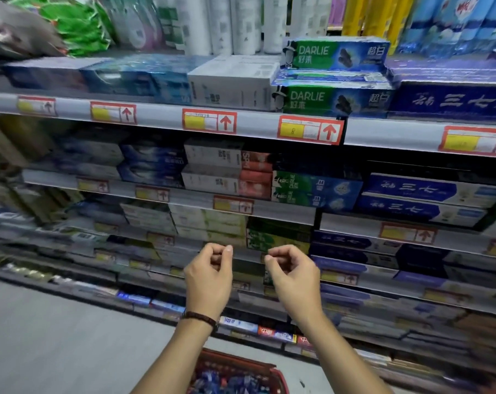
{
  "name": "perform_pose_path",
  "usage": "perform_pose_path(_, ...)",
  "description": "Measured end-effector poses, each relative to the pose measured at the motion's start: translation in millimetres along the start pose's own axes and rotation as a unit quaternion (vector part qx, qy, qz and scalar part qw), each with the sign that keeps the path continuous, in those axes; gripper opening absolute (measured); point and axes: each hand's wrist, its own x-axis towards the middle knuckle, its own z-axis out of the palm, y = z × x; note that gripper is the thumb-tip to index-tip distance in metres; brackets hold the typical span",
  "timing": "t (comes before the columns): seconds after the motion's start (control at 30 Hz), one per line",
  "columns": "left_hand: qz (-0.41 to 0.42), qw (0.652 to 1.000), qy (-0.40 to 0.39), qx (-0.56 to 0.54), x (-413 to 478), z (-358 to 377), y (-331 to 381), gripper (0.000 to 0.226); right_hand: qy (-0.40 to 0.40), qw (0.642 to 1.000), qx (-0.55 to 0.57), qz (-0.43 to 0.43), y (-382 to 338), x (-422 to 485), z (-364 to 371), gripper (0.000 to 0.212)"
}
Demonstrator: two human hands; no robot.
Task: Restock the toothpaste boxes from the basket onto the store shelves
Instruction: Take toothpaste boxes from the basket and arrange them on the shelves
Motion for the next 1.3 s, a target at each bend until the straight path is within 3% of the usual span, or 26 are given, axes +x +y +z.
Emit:
perform_pose_path(0.5,-0.051,0.996,-0.06,0.041,-58,-97,-120,0.016,-0.09,0.994,-0.002,0.066,35,-103,93,0.005)
perform_pose_path(0.63,-0.106,0.992,-0.06,0.03,-73,-107,-152,0.013,-0.099,0.992,0.001,0.081,56,-121,102,0.006)
perform_pose_path(0.93,-0.185,0.979,-0.051,0.065,-133,-89,-199,0.009,-0.16,0.978,-0.002,0.131,117,-129,104,0.008)
perform_pose_path(1.3,-0.272,0.959,-0.055,0.064,-194,-38,-280,0.005,-0.216,0.954,-0.048,0.204,244,-148,101,0.011)
